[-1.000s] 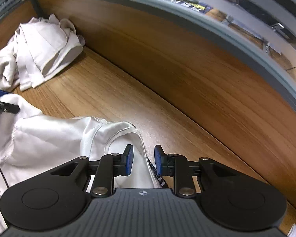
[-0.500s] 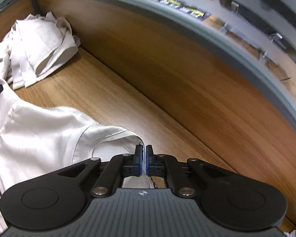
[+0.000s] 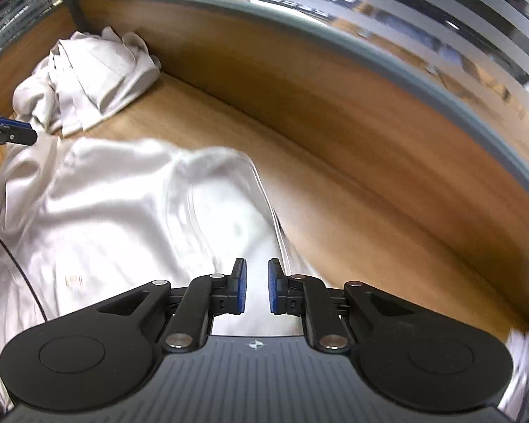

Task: Fold clothes

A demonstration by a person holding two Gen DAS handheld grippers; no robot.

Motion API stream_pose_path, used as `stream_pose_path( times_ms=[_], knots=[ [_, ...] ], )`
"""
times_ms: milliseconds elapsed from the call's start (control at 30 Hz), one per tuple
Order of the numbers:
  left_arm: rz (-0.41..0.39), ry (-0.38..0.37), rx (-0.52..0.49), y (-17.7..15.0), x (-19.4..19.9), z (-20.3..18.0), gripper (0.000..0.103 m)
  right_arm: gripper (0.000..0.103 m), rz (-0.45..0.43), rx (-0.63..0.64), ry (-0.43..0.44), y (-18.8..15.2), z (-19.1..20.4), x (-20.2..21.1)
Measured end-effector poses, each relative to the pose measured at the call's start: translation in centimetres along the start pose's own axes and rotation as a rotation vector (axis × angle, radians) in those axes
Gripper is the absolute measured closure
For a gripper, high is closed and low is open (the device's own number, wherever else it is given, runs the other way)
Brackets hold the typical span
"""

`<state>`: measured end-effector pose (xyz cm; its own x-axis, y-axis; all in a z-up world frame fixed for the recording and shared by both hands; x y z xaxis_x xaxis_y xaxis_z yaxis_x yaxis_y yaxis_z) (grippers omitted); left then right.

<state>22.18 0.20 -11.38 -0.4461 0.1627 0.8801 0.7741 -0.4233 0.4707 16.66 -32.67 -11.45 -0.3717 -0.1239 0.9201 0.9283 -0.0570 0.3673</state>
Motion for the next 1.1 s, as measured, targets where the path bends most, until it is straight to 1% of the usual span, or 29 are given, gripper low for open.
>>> stream_pose_path(
  times_ms=[100,200,300,400,500,567,633,700,767,867,1000,1100],
  knots=[
    [0.002,-0.048,-0.024,-0.3,0.2,-2.3,0.083,0.079,-0.009,-0.029,-0.025,-2.2,-1.2,1.6],
    [0.01,-0.095,-0.051,-0.6,0.2,-4.8,0.083,0.074,-0.037,-0.088,-0.051,-4.2,-3.2,3.8],
    [0.021,-0.168,-0.066,-0.7,-0.1,-7.4,0.082,0.073,-0.061,-0.162,-0.093,-6.1,-6.1,6.0],
    [0.019,-0.223,-0.114,0.0,-0.5,-10.5,0.073,0.072,-0.051,-0.222,-0.128,-8.1,-9.3,7.2],
    [0.017,-0.279,-0.161,0.6,-0.8,-13.5,0.068,0.071,-0.016,-0.273,-0.142,-10.3,-11.8,7.2],
    [0.016,-0.316,-0.192,1.0,-1.0,-15.6,0.059,0.066,0.006,-0.3,-0.134,-11.7,-12.8,6.9],
    [0.014,-0.351,-0.226,1.5,-1.2,-17.6,0.057,0.063,0.026,-0.32,-0.124,-12.9,-13.4,6.3],
    [0.012,-0.376,-0.273,1.9,-1.2,-19.6,0.052,0.059,0.037,-0.329,-0.117,-13.7,-13.5,5.5],
    [0.007,-0.403,-0.318,2.5,-1.3,-21.5,0.047,0.057,0.046,-0.336,-0.11,-14.4,-13.5,4.7],
    [0.001,-0.44,-0.375,3.2,-1.8,-24.3,0.043,0.057,0.053,-0.352,-0.087,-14.8,-13.7,3.9],
    [-0.004,-0.476,-0.439,4.3,-3.0,-27.6,0.04,0.057,0.061,-0.365,-0.065,-15.4,-14.3,3.5],
    [0.002,-0.483,-0.493,4.7,-4.2,-29.8,0.04,0.057,0.069,-0.383,-0.048,-16.1,-14.8,3.3]
  ],
)
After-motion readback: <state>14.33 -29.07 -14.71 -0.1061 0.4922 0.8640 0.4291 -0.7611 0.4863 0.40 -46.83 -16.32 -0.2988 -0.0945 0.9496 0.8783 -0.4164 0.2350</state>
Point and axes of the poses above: each gripper's, at about its wrist camera, not at the fingertips, and x roughly against the way its jaws point, z to its left, y to its top, the point moved 6 cm from there along -x, roughly the way its jaws point, and after that the axes turned 13 degrees about -x, right-handed, at the moved point
